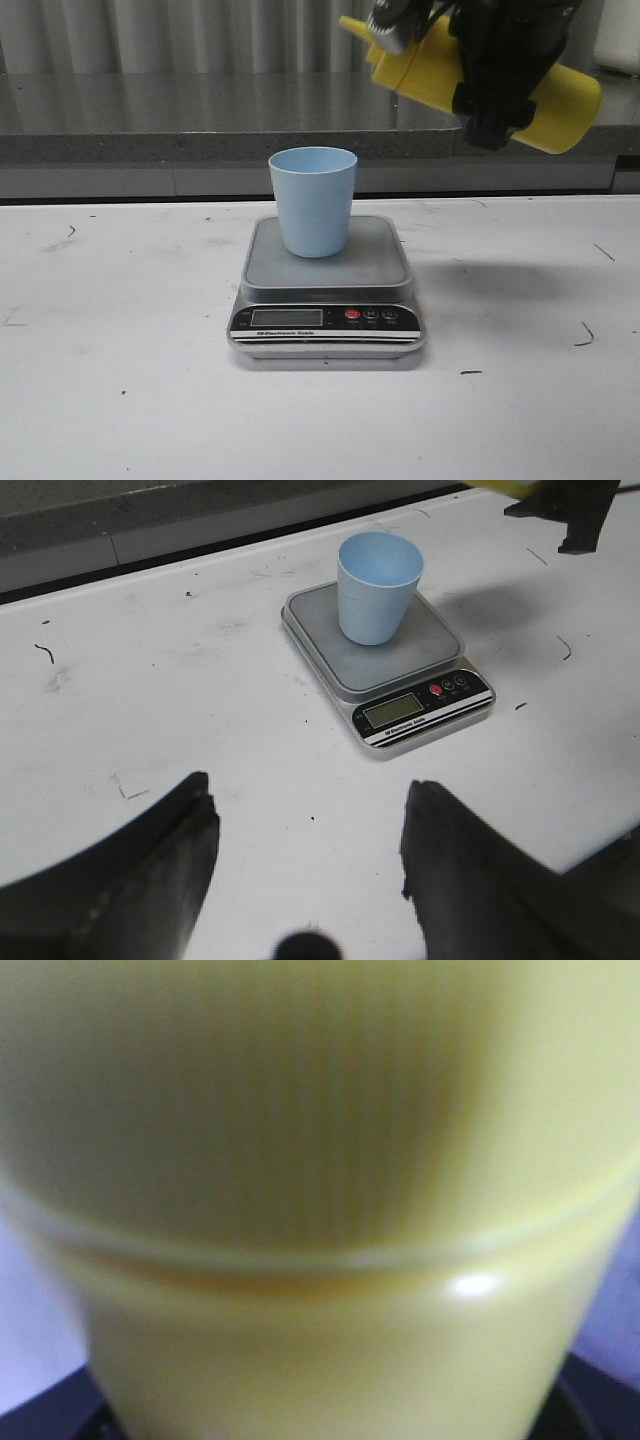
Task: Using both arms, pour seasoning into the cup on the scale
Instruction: 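Lift the yellow bottle and tilt its nozzle down toward the cup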
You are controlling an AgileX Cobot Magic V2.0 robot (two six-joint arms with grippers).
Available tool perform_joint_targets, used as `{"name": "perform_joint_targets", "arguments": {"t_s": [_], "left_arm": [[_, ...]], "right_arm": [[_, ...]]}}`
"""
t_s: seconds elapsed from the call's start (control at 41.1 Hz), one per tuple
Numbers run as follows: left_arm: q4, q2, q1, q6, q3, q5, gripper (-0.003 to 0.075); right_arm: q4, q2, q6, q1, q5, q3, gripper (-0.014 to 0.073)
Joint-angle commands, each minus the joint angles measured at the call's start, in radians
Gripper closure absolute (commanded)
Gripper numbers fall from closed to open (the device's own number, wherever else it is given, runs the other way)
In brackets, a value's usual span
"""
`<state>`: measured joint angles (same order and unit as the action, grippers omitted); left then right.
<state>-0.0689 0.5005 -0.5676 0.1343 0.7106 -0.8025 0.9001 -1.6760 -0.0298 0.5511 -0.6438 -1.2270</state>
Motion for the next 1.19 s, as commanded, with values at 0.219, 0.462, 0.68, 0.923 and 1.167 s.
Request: {"name": "perform_joint_targets", "arguments": {"t_s": [0.219,0.462,0.68,0.923,1.167], "left_arm": [[-0.003,0.004,-0.001,0.005,0.025,0.076,0.0314],[-0.003,0.004,-0.001,0.005,0.025,0.076,0.0314],[-0.003,0.004,-0.001,0.005,0.025,0.076,0.0314],[-0.003,0.004,-0.001,0.005,0.025,0.076,0.0314],[-0.003,0.004,-0.001,0.005,0.025,0.076,0.0314]], "right_arm": [[0.498,-0.061,-0.010,0.094,-0.198,-0.043,0.0256],[0.615,-0.066,-0.010,0.095,-0.208,-0.043,0.0256],[0.771,-0.066,-0.010,0.095,-0.181,-0.043,0.0256],[0.853,-0.066,-0.010,0.095,-0.152,-0.043,0.0256],[0.853,-0.066,-0.010,0.095,-0.152,-0.043,0.0256]]}}
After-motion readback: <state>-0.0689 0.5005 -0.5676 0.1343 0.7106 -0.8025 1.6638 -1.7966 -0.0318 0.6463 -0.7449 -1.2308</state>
